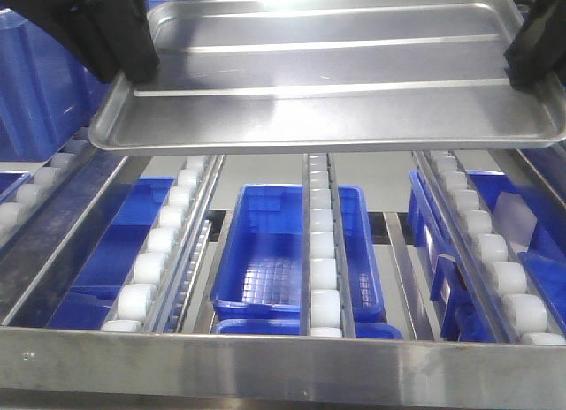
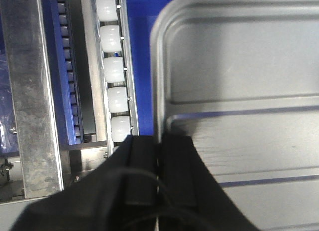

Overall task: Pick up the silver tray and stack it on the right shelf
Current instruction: 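Lift the silver tray up off the shelf with both grippers, then hold the tray level with both grippers while the base drives across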

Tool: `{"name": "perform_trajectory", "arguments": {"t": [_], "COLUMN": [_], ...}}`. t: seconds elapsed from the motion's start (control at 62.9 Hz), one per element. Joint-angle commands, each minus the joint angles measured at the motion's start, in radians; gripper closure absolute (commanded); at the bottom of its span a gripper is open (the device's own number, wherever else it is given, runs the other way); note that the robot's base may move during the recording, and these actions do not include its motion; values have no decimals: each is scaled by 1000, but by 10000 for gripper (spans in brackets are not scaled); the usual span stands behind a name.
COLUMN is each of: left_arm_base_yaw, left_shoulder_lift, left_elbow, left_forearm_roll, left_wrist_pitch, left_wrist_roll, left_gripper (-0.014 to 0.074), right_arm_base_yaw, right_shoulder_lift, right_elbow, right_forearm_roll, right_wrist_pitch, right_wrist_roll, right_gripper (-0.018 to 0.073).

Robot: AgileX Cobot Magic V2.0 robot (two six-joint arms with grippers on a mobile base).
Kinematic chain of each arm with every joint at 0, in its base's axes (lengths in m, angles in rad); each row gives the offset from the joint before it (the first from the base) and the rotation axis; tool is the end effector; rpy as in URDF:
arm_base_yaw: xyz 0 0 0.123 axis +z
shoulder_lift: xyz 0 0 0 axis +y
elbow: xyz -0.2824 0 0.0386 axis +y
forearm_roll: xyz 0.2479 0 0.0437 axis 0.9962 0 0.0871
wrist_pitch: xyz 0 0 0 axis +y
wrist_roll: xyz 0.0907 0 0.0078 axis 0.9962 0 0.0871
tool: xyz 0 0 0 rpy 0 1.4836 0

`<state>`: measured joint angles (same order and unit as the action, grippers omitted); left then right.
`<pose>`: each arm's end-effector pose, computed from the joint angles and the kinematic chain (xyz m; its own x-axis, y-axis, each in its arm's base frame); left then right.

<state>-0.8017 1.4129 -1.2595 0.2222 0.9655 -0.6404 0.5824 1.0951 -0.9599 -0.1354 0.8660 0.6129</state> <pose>0.2150 -0.1984 0.3369 -0.8307 0.1648 -0.5318 0.2677 0.9557 -0.1221 0.1822 0.1088 0.3301 -0.8181 0.0580 -0.5722 -0.0976 0.9665 0.2375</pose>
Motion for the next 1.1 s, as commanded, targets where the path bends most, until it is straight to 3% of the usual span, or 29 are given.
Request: {"name": "perform_trajectory", "arguments": {"t": [0.0, 1.081], "left_arm_base_yaw": [-10, -10], "left_shoulder_lift": [-38, -38], "left_elbow": [-31, -31], "left_forearm_roll": [33, 33], "left_wrist_pitch": [-5, -5], "left_wrist_roll": [14, 14], "left_gripper": [697, 697], "right_arm_base_yaw": [-2, -2], "right_shoulder_lift": [-24, -24], "right_elbow": [-29, -29], "right_forearm_roll": [-34, -34], "right_wrist_pitch": [-52, -52], "right_wrist_roll": [-18, -18], "right_gripper": [503, 503]}}
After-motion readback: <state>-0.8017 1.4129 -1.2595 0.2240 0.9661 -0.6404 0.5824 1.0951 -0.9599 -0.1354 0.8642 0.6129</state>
